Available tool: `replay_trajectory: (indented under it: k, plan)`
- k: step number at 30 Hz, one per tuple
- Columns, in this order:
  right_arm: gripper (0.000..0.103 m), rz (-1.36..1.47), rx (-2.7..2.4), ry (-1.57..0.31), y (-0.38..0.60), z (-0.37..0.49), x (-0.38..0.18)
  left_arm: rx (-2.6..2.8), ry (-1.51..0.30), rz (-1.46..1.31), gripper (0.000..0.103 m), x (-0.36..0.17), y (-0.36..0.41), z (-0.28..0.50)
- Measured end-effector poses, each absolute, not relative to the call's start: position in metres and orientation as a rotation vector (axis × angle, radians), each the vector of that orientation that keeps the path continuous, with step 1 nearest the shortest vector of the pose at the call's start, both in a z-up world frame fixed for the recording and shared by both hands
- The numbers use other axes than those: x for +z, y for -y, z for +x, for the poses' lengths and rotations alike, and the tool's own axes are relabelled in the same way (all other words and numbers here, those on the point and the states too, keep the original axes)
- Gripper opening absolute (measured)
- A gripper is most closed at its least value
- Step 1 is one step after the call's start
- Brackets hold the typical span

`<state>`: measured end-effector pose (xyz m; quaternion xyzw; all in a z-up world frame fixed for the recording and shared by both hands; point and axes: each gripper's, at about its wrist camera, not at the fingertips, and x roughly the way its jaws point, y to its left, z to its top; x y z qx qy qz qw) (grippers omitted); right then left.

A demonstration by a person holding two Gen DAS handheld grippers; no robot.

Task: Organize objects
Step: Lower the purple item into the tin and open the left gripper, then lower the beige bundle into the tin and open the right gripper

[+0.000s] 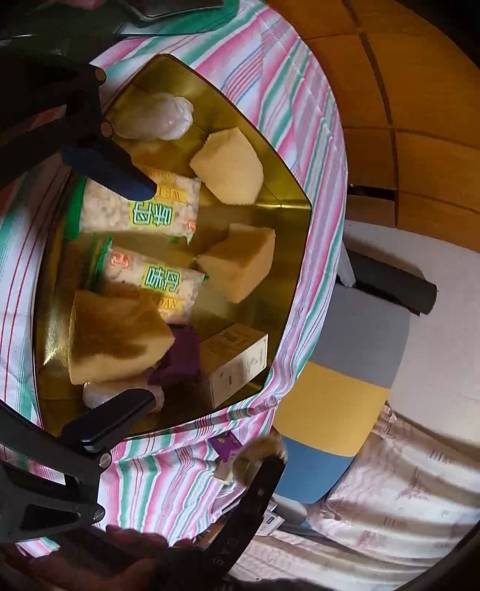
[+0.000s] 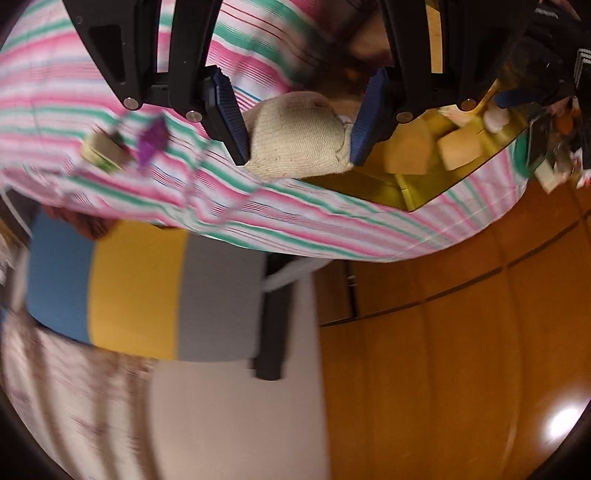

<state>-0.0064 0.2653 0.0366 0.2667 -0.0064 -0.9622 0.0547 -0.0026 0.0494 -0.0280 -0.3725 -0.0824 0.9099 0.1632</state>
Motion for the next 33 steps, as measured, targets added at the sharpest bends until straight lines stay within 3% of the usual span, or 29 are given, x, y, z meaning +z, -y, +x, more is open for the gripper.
replay_trajectory:
  k: [10, 18, 25, 33]
  plan:
    - [0.056, 0.885, -2.736, -0.383, -0.179, -0.048, 0.020, 2.730, 0.379, -1.098, 0.102, -0.024, -0.012, -0.011]
    - [0.058, 1.028, -2.630, -0.555, -0.155, -0.074, -0.011, 2.748, 0.455, -1.136, 0.102, -0.028, 0.004, -0.019]
    - [0.058, 1.033, -2.709, -0.445, -0.172, -0.068, -0.005, 2.748, 0.458, -1.137, 0.102, -0.028, 0.003, -0.016]
    - [0.058, 1.025, -2.798, -0.128, -0.209, -0.044, 0.006, 2.731, 0.419, -1.119, 0.102, -0.026, -0.007, -0.012]
